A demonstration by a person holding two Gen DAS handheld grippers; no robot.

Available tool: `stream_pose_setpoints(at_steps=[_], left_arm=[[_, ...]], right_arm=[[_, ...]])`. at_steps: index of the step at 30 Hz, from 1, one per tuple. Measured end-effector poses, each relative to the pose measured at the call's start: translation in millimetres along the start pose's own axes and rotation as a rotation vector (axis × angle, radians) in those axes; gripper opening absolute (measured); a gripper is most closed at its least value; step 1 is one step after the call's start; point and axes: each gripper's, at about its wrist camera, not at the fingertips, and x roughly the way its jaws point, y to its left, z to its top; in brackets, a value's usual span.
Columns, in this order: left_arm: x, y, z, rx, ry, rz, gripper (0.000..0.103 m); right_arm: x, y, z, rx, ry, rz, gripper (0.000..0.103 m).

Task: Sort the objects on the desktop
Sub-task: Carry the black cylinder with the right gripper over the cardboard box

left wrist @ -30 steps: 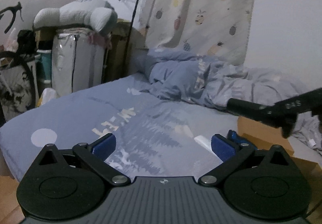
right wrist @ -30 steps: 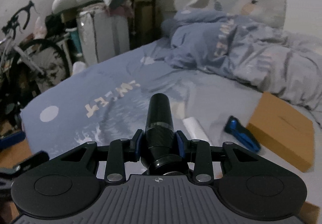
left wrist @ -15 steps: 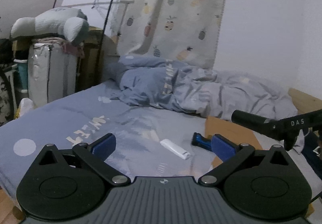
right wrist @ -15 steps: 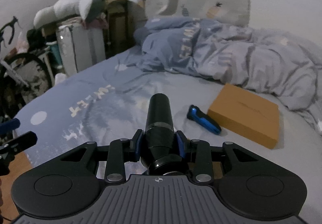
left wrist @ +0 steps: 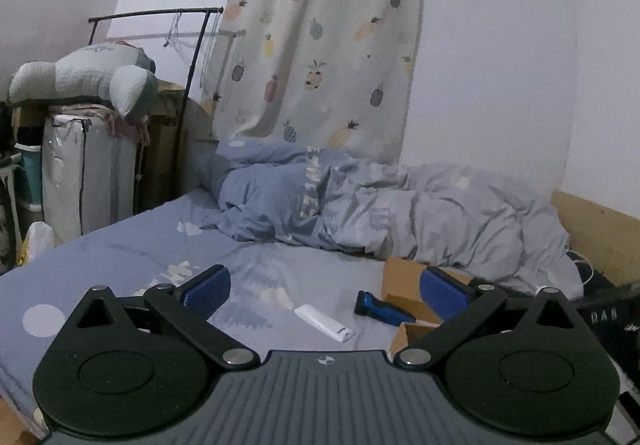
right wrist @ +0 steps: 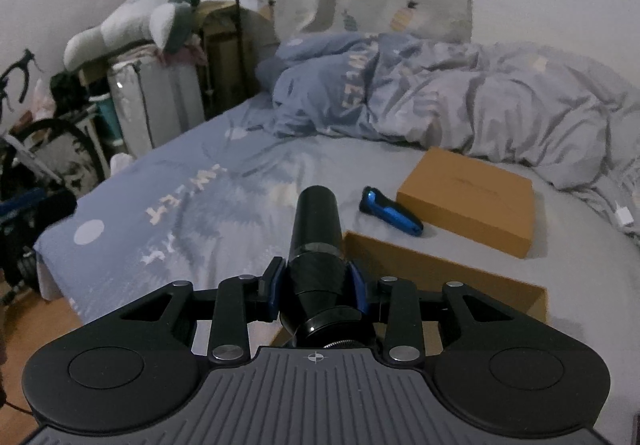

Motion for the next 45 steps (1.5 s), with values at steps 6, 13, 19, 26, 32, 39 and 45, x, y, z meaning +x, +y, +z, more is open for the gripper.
stream_pose_setpoints(at_steps=[6, 13, 19, 26, 32, 39, 45], left_arm=[[-2, -11, 4, 0.006, -0.012, -0.015, 0.103], [0, -28, 1, 0.026, -0.004, -0.046, 0.103], [17, -36, -15, 0.039, 0.044, -0.06, 0.103], [34, -38, -37, 0.051, 0.107, -0.071, 0.103], [42, -33, -46, 0.037, 0.142, -0.073, 0.103], [44, -29, -49, 0.026, 0.16, -0.069, 0.103], [43, -29, -50, 0.028, 0.167, -0.075, 0.103]], right_arm=[[-12, -6, -12, 0.031, -0.002, -0.013, 0.038], [2, -13, -25, 0.071, 0.031, -0.037, 0.038], [39, -18, -44, 0.098, 0.105, -0.066, 0.038], [87, -15, -59, 0.094, 0.205, -0.109, 0.038], [123, -12, -69, 0.101, 0.282, -0.129, 0.038], [142, -5, -75, 0.089, 0.333, -0.138, 0.038], [157, 6, -83, 0.036, 0.4, -0.135, 0.038]])
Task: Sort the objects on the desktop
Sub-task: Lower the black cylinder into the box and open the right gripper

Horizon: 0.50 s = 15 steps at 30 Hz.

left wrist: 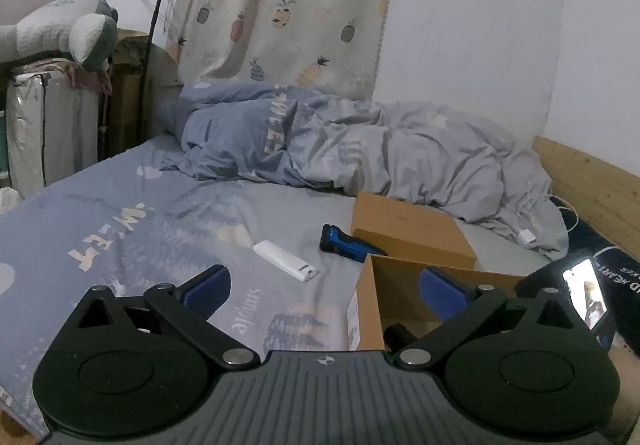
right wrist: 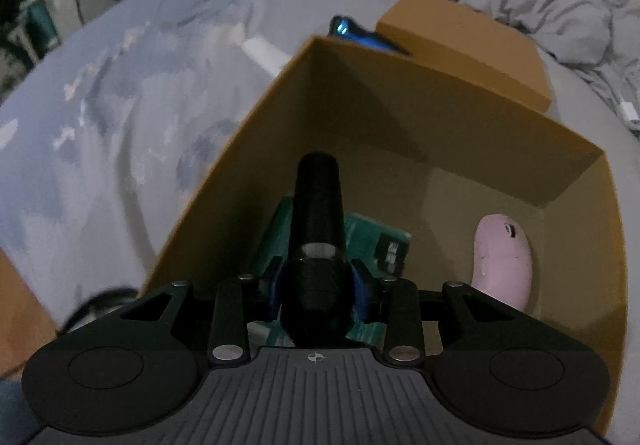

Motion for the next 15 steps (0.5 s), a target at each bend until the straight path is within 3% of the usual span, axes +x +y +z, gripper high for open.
stream_pose_setpoints(at_steps=[7, 15], left_arm=[[2, 2, -1, -0.001, 0.01, 0.004, 0.103], [2, -1, -2, 0.008, 0.02, -0.003, 0.103]], right_arm=[[4, 8, -1, 0.001, 0.012, 0.017, 0.038], [-23, 4, 1, 0.001, -0.054, 0.029, 0.039]])
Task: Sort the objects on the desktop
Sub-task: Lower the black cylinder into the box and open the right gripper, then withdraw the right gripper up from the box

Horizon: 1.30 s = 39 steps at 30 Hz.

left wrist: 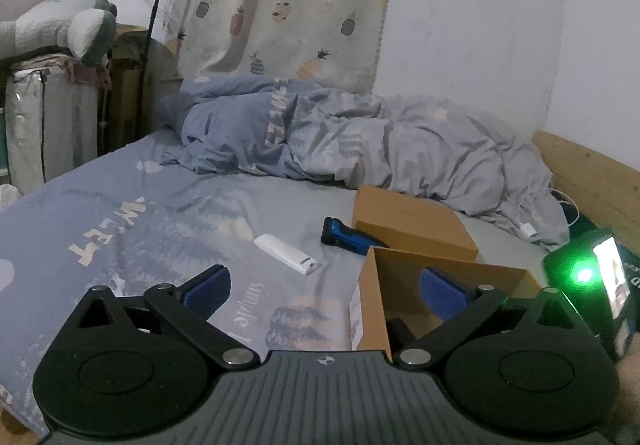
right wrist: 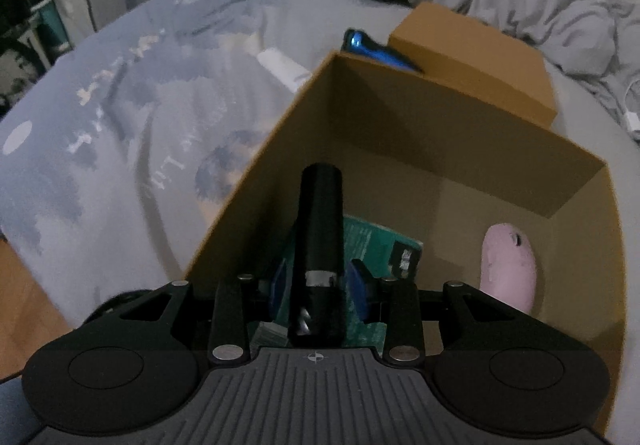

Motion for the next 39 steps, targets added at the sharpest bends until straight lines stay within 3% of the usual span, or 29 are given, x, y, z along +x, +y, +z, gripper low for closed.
stream_pose_setpoints(at_steps=[3, 5, 7, 16, 33, 39], left_arm=[[2, -2, -1, 0.011, 0.002, -0.002, 0.103], [2, -5, -1, 0.019, 0.004, -0.005, 0.103], [2, -7, -2, 0.028, 0.005, -0.008, 0.103], [4, -17, -5, 0.067, 0.002, -0.022, 0.103], [7, -46, -15, 0.144, 0.01, -0.061, 0.103], [9, -52, -19, 0.131, 0.019, -0.073, 0.103]], right_arm=[[-12, -6, -1, 0.009, -0.026, -0.002, 0.046], [-20, -11, -4, 0.021, -0.045, -0.007, 0.054], [-28, -17, -7, 0.034, -0.064, -0.01, 0.071], [-69, -44, -26, 0.088, -0.144, 0.034, 0.103], [-118, -127, -85, 0.246, -0.234, -0.027, 0.103], [-136, -152, -119, 0.279, -0.338, -0.125, 0.103]])
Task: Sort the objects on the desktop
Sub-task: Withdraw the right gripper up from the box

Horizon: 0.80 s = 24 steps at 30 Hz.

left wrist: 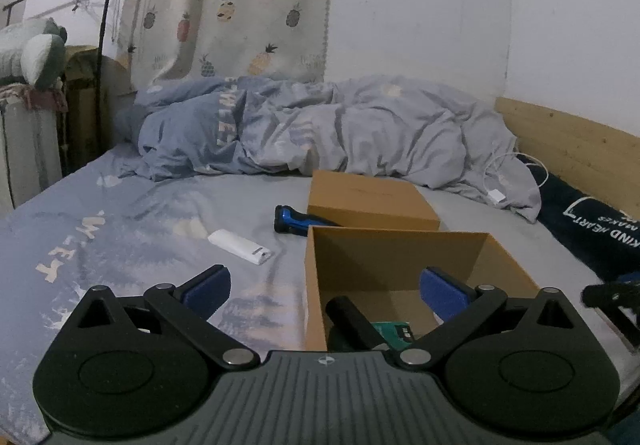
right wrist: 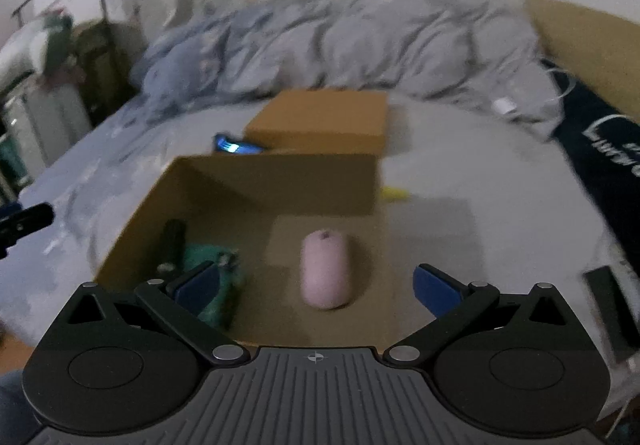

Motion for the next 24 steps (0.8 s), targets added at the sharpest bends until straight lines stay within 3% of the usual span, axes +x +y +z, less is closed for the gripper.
stream_pose_setpoints(at_steps=[9, 24], left_arm=[[5, -15, -8, 0.053, 0.009, -0.005, 0.103], [16, -23, -22, 0.101, 0.033, -0.014, 0.103]], right_arm=[[-2, -28, -21, -0.027, -0.018, -0.058, 0.103], [14, -40, -36, 0.062, 0.029, -0.03, 0.103]])
